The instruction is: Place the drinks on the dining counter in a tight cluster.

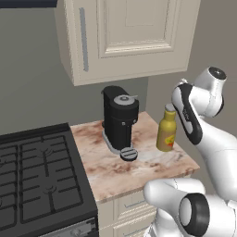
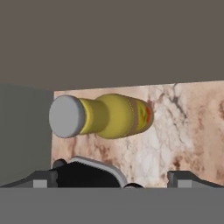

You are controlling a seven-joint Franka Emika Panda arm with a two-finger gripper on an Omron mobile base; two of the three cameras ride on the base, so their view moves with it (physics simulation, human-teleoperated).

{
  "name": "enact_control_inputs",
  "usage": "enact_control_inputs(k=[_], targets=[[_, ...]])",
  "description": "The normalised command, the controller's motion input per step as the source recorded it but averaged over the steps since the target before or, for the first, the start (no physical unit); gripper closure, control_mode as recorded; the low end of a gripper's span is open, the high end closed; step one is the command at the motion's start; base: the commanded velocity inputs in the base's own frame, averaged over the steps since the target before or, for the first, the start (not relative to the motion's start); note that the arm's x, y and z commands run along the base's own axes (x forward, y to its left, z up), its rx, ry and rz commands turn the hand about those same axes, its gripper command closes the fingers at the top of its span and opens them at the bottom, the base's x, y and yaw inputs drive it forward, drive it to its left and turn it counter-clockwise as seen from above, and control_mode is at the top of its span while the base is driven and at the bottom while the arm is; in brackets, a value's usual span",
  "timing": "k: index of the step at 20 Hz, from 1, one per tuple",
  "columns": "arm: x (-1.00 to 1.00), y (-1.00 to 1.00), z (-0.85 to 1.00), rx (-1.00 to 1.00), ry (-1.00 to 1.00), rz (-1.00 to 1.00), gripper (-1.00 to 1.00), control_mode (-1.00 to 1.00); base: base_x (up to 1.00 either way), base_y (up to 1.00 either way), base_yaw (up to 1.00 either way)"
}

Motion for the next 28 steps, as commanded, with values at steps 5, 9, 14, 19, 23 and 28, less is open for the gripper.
enact_control_inputs(k=[5, 9, 14, 19, 23, 28], targets=[[0.26, 0.00, -0.14, 0.00, 0.00, 0.00, -1.00, -1.00, 0.00, 0.00, 0.00], [0.23, -0.01, -0.09, 0.00, 0.00, 0.00, -1.00, -1.00, 0.00, 0.00, 0.00], [0.19, -0.07, -0.06, 0.00, 0.00, 0.00, -1.00, -1.00, 0.00, 0.00, 0.00], [0.15, -0.08, -0.04, 0.00, 0.01, 0.00, -1.00, -1.00, 0.00, 0.00, 0.00], [0.17, -0.01, -0.11, 0.00, 0.04, 0.00, -1.00, -1.00, 0.00, 0.00, 0.00], [0.21, 0.00, -0.11, 0.00, 0.07, 0.00, -1.00, -1.00, 0.00, 0.00, 0.00]])
